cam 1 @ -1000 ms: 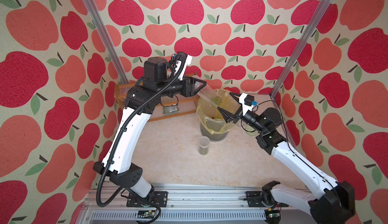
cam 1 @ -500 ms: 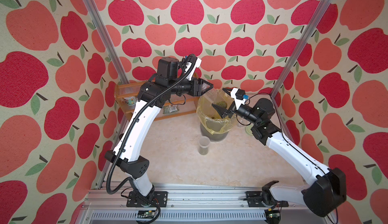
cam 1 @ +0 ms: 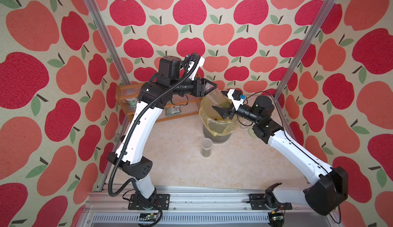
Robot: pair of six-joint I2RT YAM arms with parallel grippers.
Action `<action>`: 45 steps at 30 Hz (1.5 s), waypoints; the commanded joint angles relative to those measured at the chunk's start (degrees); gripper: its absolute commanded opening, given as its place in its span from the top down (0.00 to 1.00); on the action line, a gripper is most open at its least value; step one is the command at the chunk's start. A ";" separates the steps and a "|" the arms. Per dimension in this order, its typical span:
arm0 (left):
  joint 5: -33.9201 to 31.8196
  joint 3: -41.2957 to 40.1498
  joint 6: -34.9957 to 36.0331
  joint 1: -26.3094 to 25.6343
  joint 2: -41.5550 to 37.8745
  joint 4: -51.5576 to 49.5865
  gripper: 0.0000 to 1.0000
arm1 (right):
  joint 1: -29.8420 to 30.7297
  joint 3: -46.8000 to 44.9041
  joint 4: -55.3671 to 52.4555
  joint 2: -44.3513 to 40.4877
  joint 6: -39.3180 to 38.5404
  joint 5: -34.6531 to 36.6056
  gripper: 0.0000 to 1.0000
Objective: Empty moldy mung beans from jars
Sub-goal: Pick up the jar from the center of the board.
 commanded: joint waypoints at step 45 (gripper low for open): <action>-1.25 4.10 0.44 0.22 4.49 -2.08 0.45 | 0.68 0.46 -2.70 1.05 -0.71 3.18 0.28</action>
